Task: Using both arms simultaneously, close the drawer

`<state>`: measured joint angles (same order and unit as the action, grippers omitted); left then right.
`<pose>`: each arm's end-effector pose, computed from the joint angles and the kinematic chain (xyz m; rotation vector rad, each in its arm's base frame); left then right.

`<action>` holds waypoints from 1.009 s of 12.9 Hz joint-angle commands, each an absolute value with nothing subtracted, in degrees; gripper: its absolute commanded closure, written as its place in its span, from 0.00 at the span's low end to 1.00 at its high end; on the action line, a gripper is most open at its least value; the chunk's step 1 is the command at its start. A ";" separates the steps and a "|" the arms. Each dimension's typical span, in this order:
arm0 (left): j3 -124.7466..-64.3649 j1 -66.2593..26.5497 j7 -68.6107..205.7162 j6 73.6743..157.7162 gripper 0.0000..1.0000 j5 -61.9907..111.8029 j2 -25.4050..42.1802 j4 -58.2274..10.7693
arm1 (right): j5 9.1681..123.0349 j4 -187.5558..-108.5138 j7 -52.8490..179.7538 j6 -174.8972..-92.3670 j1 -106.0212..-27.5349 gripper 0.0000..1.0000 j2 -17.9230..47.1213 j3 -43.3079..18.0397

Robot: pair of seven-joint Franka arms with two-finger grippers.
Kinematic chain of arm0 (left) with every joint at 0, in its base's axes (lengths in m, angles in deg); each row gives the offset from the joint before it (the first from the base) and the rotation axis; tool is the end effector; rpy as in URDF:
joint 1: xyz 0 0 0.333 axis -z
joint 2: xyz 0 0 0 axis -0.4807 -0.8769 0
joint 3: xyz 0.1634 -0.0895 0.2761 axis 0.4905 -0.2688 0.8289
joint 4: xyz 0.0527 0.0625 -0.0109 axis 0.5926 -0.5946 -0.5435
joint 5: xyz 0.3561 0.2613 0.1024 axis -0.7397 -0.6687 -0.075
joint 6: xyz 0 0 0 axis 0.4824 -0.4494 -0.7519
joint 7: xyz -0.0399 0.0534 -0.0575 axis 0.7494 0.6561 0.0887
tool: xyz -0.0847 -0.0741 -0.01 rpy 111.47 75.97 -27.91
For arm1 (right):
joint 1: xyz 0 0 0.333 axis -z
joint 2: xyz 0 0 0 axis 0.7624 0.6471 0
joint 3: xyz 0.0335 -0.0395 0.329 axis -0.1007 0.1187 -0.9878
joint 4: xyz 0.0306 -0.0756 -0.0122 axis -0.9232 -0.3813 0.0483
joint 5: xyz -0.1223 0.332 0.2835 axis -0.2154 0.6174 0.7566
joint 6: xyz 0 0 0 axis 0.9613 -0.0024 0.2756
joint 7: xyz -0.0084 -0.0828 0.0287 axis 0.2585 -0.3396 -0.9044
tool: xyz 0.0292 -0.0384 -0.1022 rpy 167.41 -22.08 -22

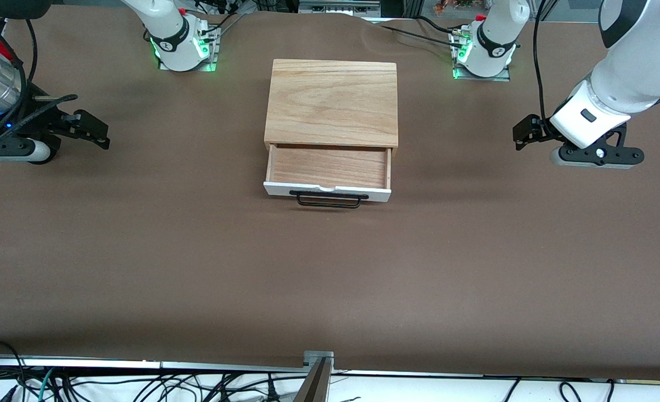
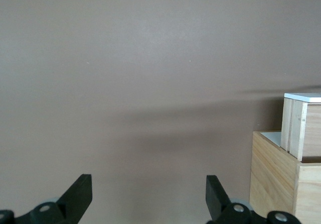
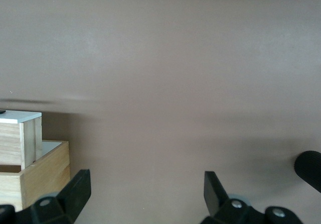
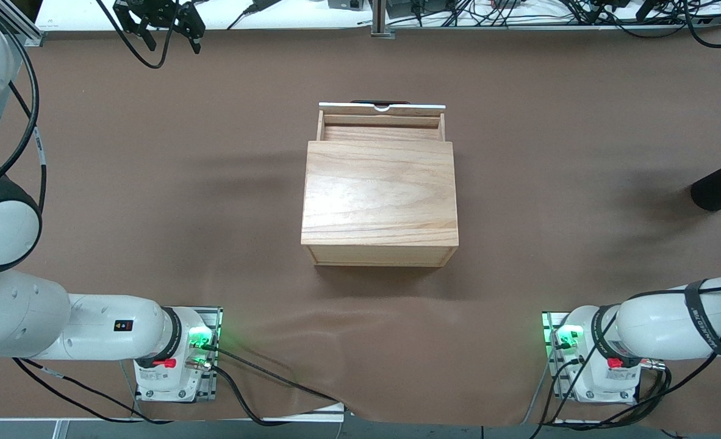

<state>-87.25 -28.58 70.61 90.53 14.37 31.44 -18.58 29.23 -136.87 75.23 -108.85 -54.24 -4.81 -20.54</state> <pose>0.6163 -0.1154 0.5700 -3.1045 0.0734 0.1333 0.6354 0.0774 0.6134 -3.1395 -0.0074 0.0323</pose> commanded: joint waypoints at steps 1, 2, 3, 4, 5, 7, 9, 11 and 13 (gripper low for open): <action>-87.39 -28.64 70.36 89.41 0.00 15.04 31.28 -17.53 | 28.90 -135.76 75.96 -108.01 -53.90 0.00 -4.47 -20.90; -87.39 -28.64 70.36 89.41 0.00 15.04 31.28 -17.53 | 28.90 -135.76 75.96 -108.01 -53.90 0.00 -4.47 -20.90; -87.31 -28.64 70.36 89.41 0.00 15.04 31.28 -17.53 | 28.90 -135.76 75.96 -108.01 -53.90 0.00 -4.47 -20.90; -87.39 -28.64 70.36 89.41 0.00 15.04 31.28 -17.53 | 28.90 -135.85 75.96 -108.01 -53.90 0.00 -4.47 -20.90; -87.39 -28.64 70.36 89.41 0.00 15.04 31.28 -17.53 | 28.90 -135.85 75.87 -108.01 -53.90 0.00 -4.47 -20.90; -87.39 -28.64 70.36 89.41 0.00 15.04 31.28 -17.53 | 28.90 -135.85 75.87 -108.01 -53.90 0.00 -4.47 -20.90; -87.39 -28.64 70.28 89.24 0.00 15.04 31.28 -17.62 | 29.08 -135.76 76.04 -107.92 -53.99 0.00 -4.56 -20.98; -87.39 -28.82 70.01 89.24 0.00 15.04 31.28 -17.53 | 29.08 -135.76 76.04 -107.92 -53.99 0.00 -4.47 -20.98; -87.39 -28.90 69.49 89.32 0.00 15.04 31.28 -17.62 | 29.08 -135.76 76.04 -107.92 -53.99 0.00 -4.47 -20.98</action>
<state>-87.25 -28.58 70.61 90.37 14.37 31.44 -18.58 29.23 -136.87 75.23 -108.85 -54.24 -4.80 -20.54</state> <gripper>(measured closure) 0.000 0.000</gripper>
